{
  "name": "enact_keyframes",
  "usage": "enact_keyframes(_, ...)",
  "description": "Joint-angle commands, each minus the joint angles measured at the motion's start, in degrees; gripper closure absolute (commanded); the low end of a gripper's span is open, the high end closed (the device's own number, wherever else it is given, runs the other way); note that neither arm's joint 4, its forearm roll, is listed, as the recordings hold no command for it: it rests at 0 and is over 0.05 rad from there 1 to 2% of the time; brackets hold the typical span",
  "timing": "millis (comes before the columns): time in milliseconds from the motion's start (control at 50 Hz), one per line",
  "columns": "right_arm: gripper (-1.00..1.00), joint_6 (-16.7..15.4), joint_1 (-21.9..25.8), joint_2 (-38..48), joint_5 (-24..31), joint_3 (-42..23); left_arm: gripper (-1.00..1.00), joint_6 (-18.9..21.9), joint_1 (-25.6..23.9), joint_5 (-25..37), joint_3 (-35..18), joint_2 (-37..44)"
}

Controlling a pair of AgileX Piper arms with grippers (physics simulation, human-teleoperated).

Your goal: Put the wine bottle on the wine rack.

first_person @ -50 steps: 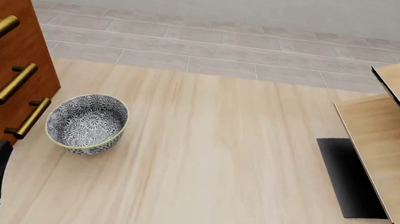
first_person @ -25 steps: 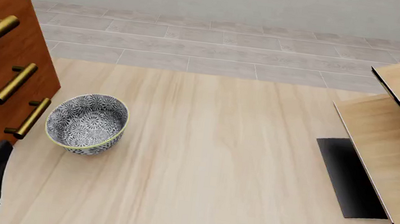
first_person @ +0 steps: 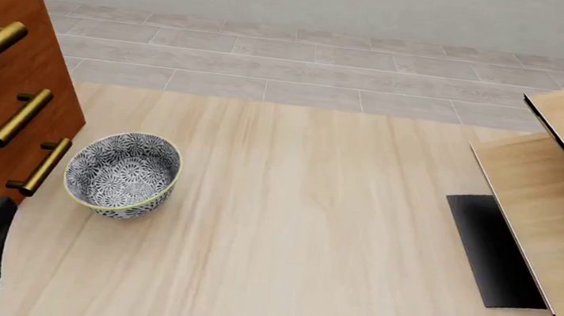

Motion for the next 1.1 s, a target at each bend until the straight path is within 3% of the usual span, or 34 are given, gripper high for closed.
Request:
enact_keyframes(20, -1.0, 0.81, 0.61, -1.78, 2.49, -1.54, -1.0, -0.11, -0.05, -0.19, -0.03, 0.0)
enact_keyframes(740, -1.0, 0.77, 0.77, -6.6, 10.3, -9.59, -1.0, -0.31, -0.32, -0.25, -0.85, 0.0)
enact_keyframes(1100, -1.0, 0.33, 8.98, -16.53, 14.94, -9.32, -1.0, -0.03, -0.43, 0.33, -1.93, 0.01)
